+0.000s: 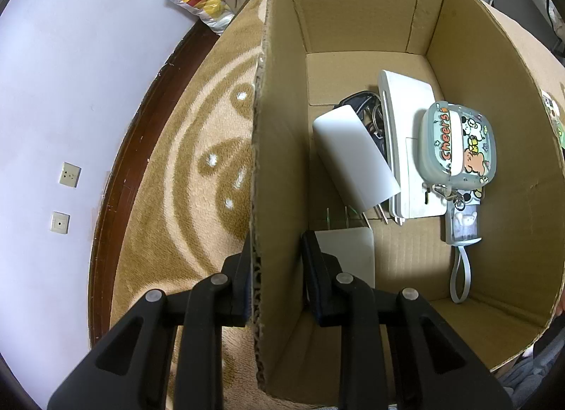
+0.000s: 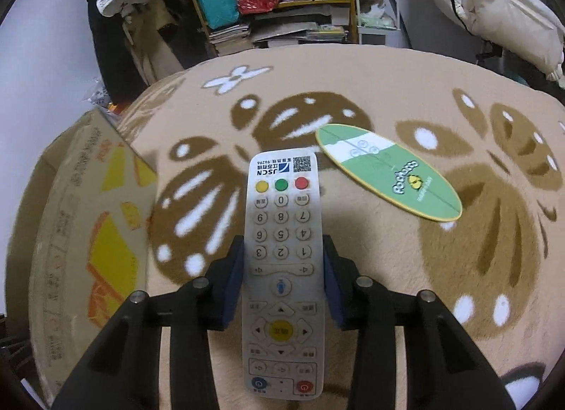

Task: Organize rigid objects
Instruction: 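Carry the white JSCN remote into the cardboard box and release it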

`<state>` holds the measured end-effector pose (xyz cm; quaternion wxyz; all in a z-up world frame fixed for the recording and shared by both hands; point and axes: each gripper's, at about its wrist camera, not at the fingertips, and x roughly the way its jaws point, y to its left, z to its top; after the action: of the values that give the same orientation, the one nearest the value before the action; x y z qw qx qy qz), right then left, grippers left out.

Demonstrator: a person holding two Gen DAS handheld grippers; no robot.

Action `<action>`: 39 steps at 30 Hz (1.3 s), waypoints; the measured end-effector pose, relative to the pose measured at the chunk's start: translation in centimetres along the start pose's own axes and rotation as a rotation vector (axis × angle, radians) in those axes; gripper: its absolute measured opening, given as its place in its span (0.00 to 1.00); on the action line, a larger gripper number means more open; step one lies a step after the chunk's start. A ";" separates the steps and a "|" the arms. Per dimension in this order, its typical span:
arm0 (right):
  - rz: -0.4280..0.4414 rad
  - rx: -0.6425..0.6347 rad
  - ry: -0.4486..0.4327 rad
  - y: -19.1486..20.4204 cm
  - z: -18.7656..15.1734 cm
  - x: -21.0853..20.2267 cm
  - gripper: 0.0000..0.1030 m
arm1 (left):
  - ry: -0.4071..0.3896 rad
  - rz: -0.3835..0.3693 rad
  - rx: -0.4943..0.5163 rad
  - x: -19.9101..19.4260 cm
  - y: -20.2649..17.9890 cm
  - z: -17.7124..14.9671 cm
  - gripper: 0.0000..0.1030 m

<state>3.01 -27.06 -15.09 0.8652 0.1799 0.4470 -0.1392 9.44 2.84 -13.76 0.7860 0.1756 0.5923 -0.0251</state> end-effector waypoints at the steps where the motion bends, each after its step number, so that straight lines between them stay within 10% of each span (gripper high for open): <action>1: 0.008 0.006 -0.003 0.1 -0.1 -0.3 0.42 | 0.000 0.001 0.001 0.0 -0.1 0.0 0.24; 26: 0.210 -0.128 -0.254 7.4 1.5 -9.5 0.42 | -0.002 0.010 0.008 -0.4 -0.5 -0.1 0.23; 39: 0.330 -0.210 -0.234 11.7 -0.2 -9.8 0.42 | -0.002 0.007 0.007 -0.3 -0.5 -0.1 0.23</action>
<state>2.06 -15.65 -4.92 0.9361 0.1422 0.3202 0.0315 9.13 2.38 -13.56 0.7859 0.1803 0.5910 -0.0244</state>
